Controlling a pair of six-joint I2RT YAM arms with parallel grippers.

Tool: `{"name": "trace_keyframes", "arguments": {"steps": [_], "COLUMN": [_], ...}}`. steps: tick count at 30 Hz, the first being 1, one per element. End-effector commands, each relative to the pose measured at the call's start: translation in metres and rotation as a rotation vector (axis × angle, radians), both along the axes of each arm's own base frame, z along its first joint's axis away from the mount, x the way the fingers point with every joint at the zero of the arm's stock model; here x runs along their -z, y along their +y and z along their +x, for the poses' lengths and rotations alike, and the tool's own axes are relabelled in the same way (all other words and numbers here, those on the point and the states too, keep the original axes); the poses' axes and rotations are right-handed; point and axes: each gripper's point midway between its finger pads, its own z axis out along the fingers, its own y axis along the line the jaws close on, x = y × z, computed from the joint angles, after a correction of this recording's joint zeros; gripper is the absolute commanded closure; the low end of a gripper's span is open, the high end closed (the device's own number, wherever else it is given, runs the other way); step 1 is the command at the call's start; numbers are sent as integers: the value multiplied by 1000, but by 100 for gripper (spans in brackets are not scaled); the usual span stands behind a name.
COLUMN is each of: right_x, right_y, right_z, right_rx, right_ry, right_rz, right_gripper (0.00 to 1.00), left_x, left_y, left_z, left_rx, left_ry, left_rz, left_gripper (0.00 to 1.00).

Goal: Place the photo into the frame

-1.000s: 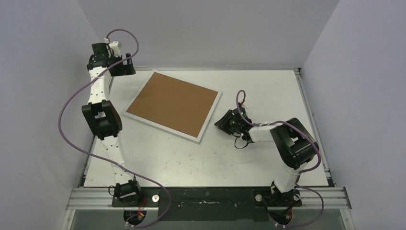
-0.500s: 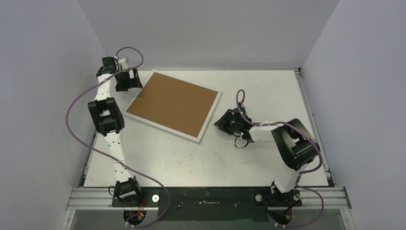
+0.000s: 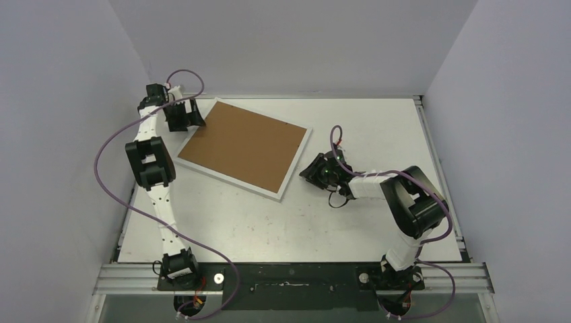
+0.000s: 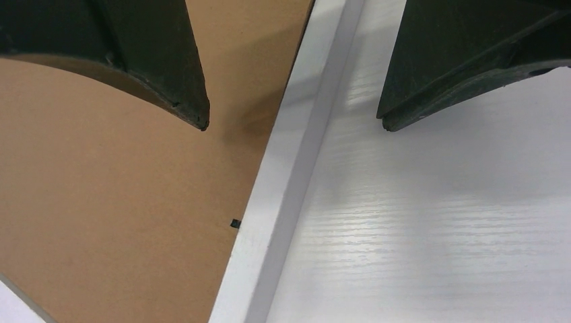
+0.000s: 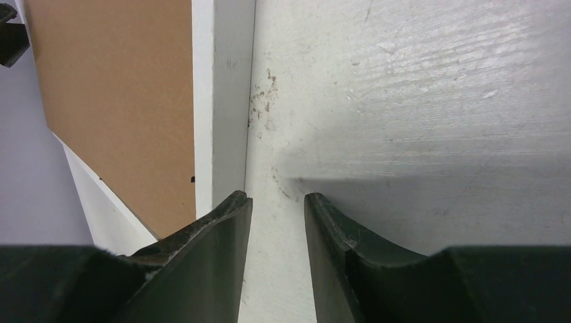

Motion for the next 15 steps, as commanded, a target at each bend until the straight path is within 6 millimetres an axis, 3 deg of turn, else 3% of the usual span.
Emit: {"name": "trace_keyframes", "arguments": {"steps": [1,7,15], "right_x": [45,40,39], "right_y": [-10,1,6], "right_z": [-28,-25,-24], "right_rx": [-15,-32,-33], "right_ry": [144,135,128], "right_rz": [-105,-89,-59], "right_gripper": [62,62,58], "left_x": [23,36,22], "left_y": [-27,-38,-77], "left_z": [-16,-32,-61], "left_rx": [50,65,107], "left_ry": [85,158,200], "left_rz": [-98,-133,-272], "left_gripper": [3,3,8]}}
